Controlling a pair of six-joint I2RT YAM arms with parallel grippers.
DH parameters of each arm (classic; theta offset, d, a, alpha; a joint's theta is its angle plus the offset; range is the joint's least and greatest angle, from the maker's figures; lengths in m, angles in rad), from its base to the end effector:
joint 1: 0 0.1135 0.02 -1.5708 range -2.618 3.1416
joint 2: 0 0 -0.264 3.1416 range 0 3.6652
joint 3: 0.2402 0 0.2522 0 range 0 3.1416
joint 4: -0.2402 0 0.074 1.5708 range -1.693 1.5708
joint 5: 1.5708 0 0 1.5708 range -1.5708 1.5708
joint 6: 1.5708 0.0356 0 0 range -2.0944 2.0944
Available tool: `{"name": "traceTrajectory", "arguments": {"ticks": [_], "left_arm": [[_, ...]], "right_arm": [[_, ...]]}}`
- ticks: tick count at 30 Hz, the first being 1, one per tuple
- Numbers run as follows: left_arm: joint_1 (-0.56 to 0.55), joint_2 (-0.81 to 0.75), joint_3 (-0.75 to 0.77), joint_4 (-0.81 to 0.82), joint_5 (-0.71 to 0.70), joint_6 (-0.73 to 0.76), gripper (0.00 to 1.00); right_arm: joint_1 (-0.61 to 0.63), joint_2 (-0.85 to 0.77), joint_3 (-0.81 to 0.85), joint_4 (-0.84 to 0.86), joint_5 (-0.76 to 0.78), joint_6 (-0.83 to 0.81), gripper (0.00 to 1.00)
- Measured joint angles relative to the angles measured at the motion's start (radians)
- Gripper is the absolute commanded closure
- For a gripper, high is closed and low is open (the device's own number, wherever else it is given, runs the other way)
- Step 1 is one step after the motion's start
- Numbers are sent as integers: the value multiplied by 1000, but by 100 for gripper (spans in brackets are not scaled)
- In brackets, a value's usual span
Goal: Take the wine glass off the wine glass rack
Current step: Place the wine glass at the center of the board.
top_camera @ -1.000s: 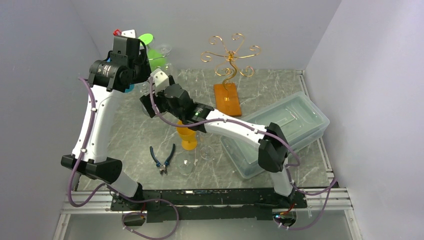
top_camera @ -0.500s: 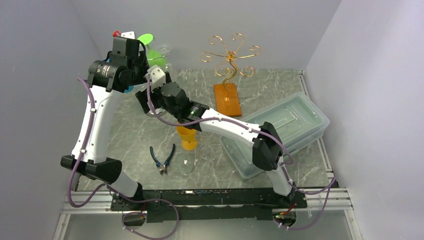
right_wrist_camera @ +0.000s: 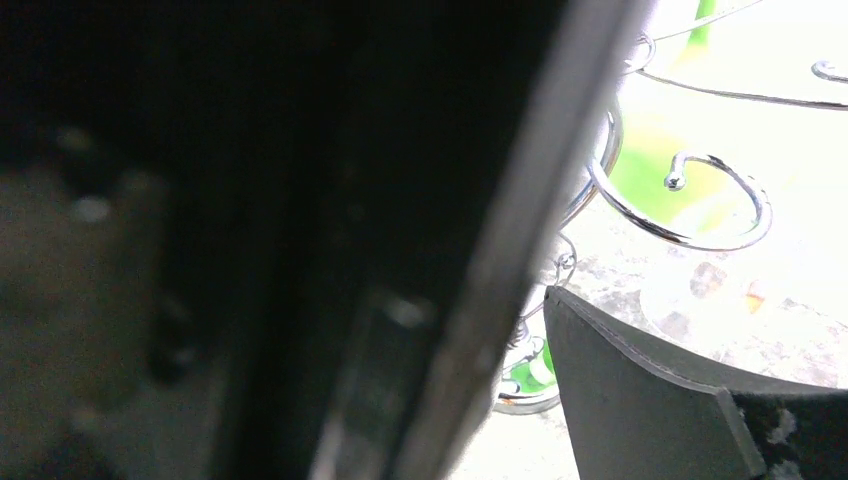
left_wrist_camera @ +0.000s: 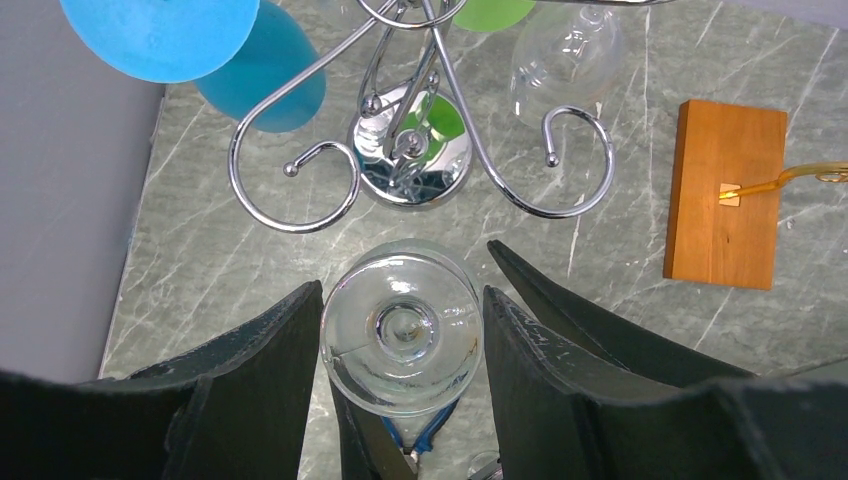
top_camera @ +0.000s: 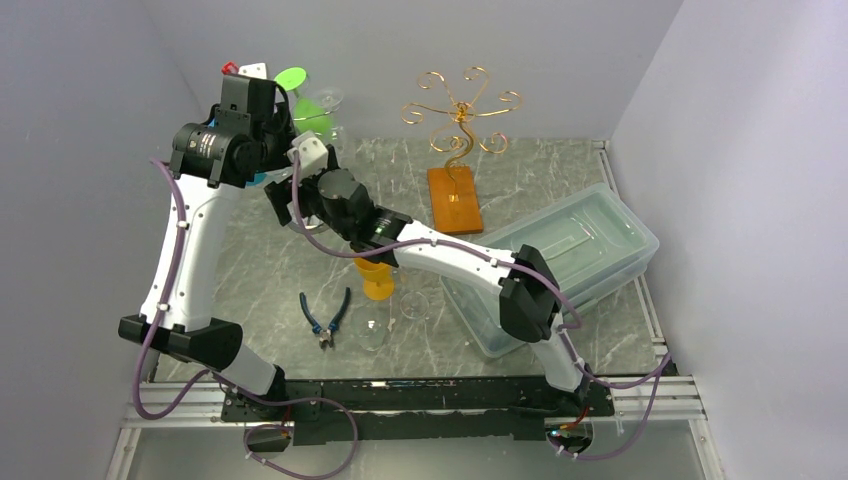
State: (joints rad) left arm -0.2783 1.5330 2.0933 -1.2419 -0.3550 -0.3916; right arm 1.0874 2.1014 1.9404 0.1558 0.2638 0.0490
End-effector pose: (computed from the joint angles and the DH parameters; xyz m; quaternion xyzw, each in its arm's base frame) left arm 0.2621 -0.0620 0.4907 -0.1261 0.8829 0.0114 0.4522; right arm 0.2468 0.4502 0.3606 -0.2682 0.6562 0.2976 0.6395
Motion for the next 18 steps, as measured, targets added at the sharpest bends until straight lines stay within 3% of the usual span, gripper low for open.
{"name": "traceTrajectory", "arguments": {"ticks": [18], "left_arm": [[0, -1, 0, -28, 9, -13, 85]], "right_arm": [[11, -23, -132, 153, 53, 4, 4]]}}
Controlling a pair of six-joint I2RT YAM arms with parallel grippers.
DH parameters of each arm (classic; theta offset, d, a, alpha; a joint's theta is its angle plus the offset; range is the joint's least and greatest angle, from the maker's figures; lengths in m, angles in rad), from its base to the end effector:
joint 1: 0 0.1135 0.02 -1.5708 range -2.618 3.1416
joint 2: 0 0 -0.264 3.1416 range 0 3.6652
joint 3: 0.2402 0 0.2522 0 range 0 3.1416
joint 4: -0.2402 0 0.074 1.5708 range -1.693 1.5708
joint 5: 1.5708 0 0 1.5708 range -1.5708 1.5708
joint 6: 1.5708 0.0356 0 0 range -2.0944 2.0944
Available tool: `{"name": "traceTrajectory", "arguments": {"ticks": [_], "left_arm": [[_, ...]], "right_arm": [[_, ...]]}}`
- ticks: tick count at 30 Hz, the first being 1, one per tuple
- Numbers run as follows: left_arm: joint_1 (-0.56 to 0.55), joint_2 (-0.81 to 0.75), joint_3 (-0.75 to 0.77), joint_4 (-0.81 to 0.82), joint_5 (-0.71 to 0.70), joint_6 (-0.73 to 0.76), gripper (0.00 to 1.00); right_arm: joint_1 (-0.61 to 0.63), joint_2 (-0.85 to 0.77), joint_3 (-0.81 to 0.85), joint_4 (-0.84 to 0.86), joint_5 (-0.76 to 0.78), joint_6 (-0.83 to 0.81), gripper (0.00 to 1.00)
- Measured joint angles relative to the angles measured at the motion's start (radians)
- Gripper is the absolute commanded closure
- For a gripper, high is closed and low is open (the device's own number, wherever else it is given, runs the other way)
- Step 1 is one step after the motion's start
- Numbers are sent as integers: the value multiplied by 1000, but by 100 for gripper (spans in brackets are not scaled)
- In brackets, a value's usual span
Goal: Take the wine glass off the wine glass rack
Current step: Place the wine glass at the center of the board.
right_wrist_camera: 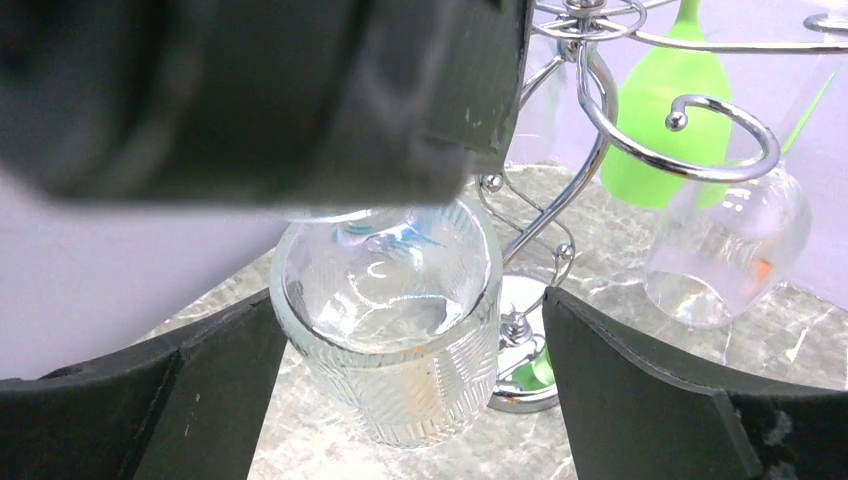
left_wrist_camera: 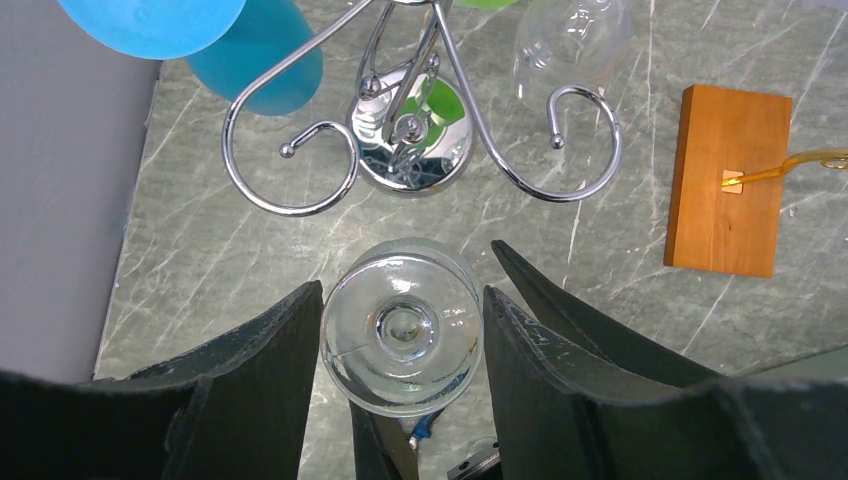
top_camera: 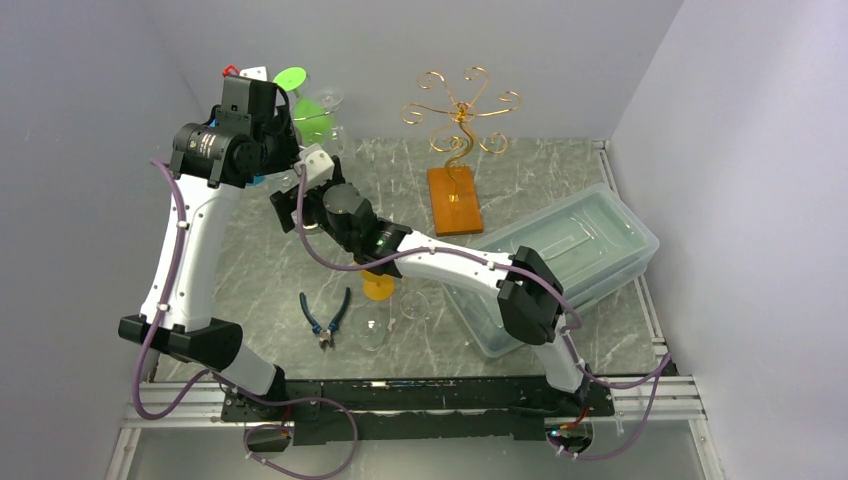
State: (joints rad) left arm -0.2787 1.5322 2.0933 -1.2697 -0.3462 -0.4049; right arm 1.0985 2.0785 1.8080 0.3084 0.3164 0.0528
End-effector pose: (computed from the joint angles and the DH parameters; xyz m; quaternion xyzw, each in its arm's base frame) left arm 0.2599 -0.0618 0.4885 -0.1283 0.8886 0.0095 0.4403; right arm 0.2411 0.4475 0.3406 -0.2437 0.6501 0.2956 0.6562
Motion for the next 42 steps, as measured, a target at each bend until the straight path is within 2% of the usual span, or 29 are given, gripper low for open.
{"name": "traceTrajectory", "arguments": {"ticks": [22, 27, 34, 42], "left_arm": [[0, 0, 5, -1, 8, -7, 85], [0, 0, 17, 0, 10, -9, 85], [0, 0, 26, -4, 10, -9, 85], [-1, -2, 26, -14, 13, -12, 85]], "right_arm": [[7, -5, -19, 23, 25, 0, 8], [8, -2, -5, 22, 30, 0, 11], [10, -1, -8, 34, 39, 0, 7], [14, -45, -127, 81, 41, 4, 4]]}}
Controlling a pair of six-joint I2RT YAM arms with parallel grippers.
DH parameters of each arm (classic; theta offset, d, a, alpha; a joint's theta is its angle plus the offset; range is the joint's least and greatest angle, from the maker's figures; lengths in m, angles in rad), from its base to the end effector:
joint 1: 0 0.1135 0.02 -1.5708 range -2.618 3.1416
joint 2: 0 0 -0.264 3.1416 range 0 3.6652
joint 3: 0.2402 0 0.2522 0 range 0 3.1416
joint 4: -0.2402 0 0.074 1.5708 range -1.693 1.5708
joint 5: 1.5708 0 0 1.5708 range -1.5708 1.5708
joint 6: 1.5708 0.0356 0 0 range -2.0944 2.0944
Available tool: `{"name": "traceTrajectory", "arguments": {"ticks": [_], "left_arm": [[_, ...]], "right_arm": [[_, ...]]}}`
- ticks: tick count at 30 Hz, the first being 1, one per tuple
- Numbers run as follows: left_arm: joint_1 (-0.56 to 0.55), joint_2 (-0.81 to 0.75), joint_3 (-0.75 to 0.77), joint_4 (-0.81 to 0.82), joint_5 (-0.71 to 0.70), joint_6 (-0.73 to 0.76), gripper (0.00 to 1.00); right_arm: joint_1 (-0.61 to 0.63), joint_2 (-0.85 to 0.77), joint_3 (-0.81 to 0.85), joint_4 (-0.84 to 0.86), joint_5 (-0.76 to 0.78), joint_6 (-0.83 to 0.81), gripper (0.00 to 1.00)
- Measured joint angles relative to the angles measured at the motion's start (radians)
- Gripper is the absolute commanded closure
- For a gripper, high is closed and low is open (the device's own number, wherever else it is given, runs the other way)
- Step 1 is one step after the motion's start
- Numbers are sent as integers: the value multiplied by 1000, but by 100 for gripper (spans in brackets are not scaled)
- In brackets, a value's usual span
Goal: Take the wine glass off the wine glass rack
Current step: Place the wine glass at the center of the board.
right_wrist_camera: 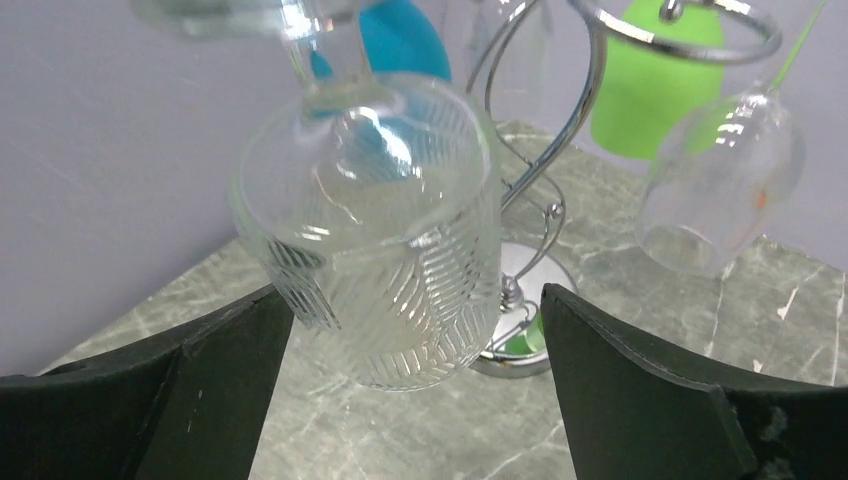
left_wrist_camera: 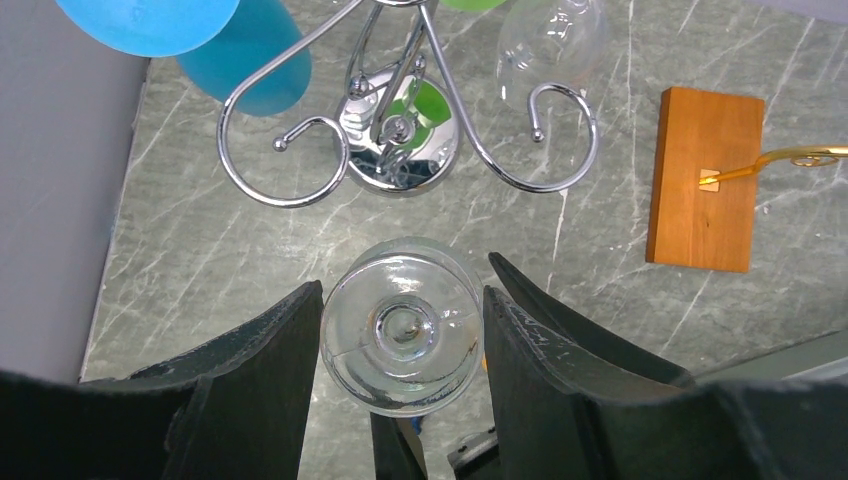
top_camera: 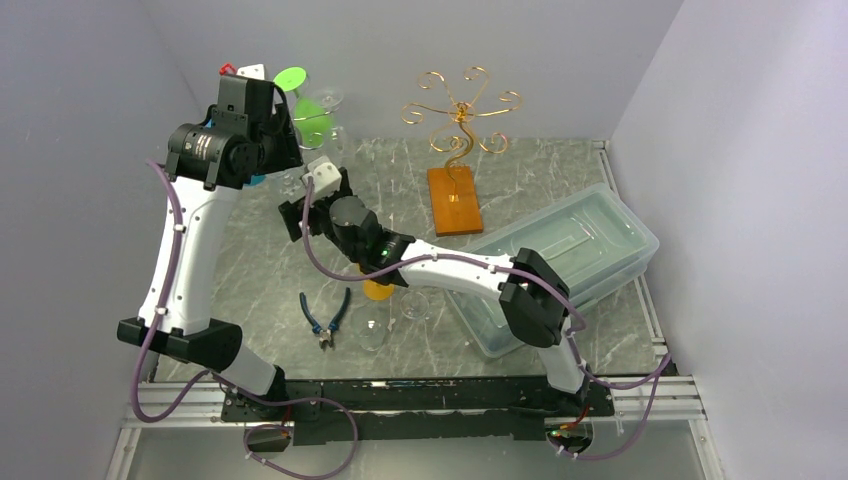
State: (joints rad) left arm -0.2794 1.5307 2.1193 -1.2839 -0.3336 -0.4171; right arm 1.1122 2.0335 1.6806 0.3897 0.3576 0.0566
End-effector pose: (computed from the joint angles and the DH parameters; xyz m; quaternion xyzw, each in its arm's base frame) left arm 0.2555 -0.0612 0.4942 -0.1316 0.8862 -0.0013 0.4442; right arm 0.2306 0.4390 0.3253 -0.2333 0.6545 0.2879 0.6590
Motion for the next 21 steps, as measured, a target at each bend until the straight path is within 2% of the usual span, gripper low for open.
{"name": "traceTrajectory", "arguments": {"ticks": [13, 21], "left_arm": [[-5, -2, 2, 0, 23, -16, 86], [-2, -2, 14, 8, 21, -23, 86]], "right_arm": [[-3, -1, -29, -22, 0, -1, 1], [-3, 8, 38, -39, 2, -1, 2]]}}
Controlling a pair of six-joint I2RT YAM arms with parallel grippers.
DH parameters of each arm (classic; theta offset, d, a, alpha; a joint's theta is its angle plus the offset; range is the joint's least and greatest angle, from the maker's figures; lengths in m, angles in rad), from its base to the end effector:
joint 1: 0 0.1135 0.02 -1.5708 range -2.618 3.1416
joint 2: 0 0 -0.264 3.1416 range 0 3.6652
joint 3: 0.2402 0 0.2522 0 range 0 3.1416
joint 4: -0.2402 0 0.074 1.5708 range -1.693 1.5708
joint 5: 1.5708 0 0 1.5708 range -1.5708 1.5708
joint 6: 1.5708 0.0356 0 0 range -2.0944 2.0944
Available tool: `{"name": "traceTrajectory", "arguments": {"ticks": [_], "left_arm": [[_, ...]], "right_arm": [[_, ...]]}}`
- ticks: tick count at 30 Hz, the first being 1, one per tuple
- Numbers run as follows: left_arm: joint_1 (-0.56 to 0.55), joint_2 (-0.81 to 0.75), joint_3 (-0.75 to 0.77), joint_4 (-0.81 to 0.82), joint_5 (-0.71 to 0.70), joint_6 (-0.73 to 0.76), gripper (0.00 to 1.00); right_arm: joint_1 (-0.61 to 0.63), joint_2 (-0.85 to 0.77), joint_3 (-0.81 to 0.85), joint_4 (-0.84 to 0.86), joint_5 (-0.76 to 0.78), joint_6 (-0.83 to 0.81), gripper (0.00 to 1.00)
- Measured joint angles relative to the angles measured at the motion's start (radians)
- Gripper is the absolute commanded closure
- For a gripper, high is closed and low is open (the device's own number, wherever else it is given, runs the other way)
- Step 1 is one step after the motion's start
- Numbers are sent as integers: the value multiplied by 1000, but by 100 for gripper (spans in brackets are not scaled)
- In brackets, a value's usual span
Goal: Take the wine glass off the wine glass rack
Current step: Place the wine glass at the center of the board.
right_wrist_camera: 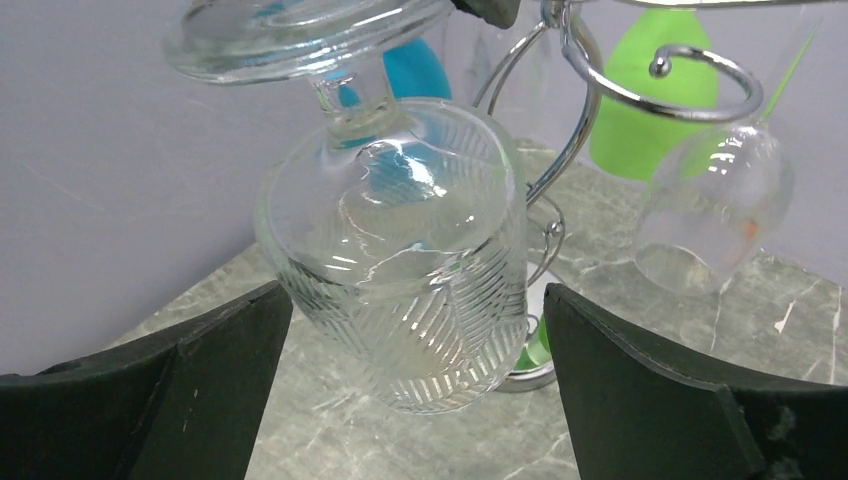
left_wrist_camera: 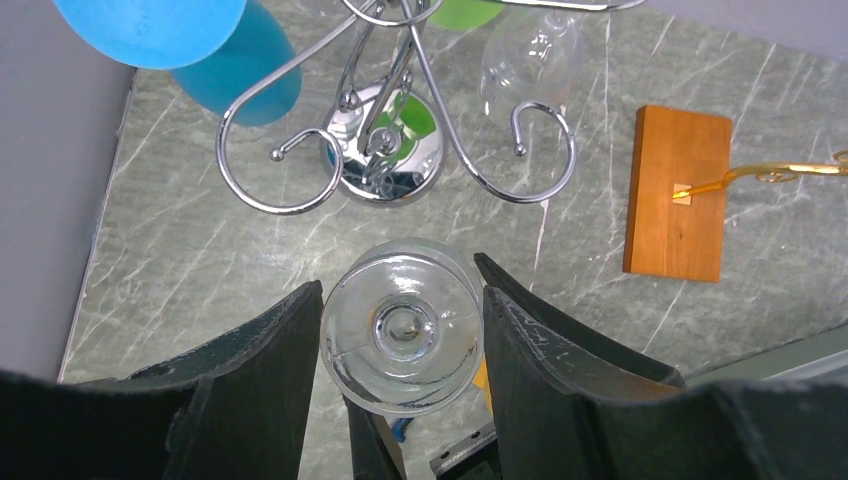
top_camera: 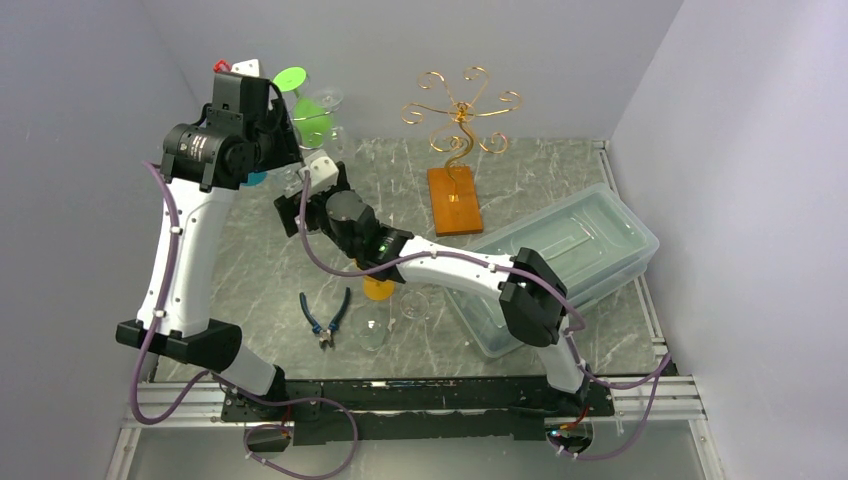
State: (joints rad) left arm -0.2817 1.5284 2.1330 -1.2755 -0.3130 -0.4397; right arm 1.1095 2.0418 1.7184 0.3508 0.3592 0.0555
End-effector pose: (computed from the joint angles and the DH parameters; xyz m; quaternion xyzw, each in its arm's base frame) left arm 0.2535 -0.0620 0.4988 -0.1378 0.8813 -0.0203 0.4515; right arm 0.2331 0.4407 0.3307 -0.2344 0.6574 0.2839 0.6574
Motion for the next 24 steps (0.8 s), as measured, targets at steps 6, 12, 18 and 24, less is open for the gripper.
{"name": "traceTrajectory", "arguments": {"ticks": [6, 12, 18, 24], "left_arm": [[3, -9, 11, 15, -6, 0, 86], [3, -9, 11, 14, -2, 0, 86], [3, -9, 11, 12, 0, 4, 85], [2, -9, 11, -5, 2, 4, 86]], "right_arm": [[0, 21, 39, 0, 0, 0, 6], [0, 29, 39, 0, 0, 0, 23], [0, 29, 34, 2, 6, -12, 53], [2, 26, 14, 20, 7, -15, 49]]}}
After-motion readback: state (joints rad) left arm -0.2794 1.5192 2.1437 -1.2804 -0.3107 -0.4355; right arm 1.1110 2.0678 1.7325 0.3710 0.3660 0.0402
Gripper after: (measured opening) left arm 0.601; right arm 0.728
